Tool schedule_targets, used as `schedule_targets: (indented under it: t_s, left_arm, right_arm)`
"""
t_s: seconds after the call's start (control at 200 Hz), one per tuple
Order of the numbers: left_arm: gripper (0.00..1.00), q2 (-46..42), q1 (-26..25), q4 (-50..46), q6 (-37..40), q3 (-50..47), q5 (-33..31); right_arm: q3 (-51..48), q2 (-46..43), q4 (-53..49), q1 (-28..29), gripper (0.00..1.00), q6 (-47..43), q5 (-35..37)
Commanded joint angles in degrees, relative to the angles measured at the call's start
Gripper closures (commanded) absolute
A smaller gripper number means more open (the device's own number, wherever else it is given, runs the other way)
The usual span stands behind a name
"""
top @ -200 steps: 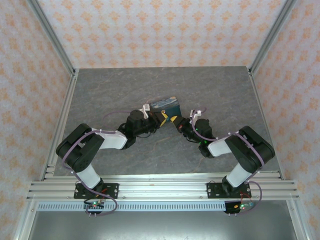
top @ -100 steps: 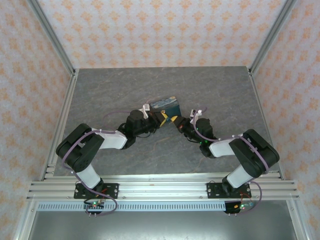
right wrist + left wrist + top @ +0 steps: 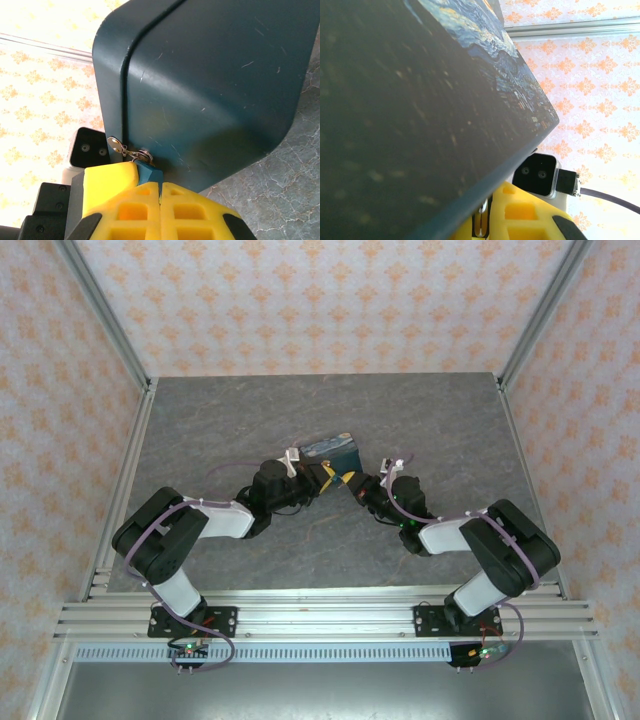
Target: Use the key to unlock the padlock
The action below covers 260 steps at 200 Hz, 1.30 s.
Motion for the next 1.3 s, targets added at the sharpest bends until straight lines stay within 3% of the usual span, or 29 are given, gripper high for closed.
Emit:
schedule_targets:
  t_s: [0.0,1.296]
  left_arm:
    - [1.00,-1.2,0.0,3.0,-0.8,0.3,0.1]
    - [1.00,-1.3,0.1,1.4,0.5,-0.2,-0.1]
  right_arm:
    - [1.3,1.2,3.1,0.5,1.00,-0.5,-0.5]
    - [2.8,-2.4,-2.5,0.4,1.00,-3.0,0.3]
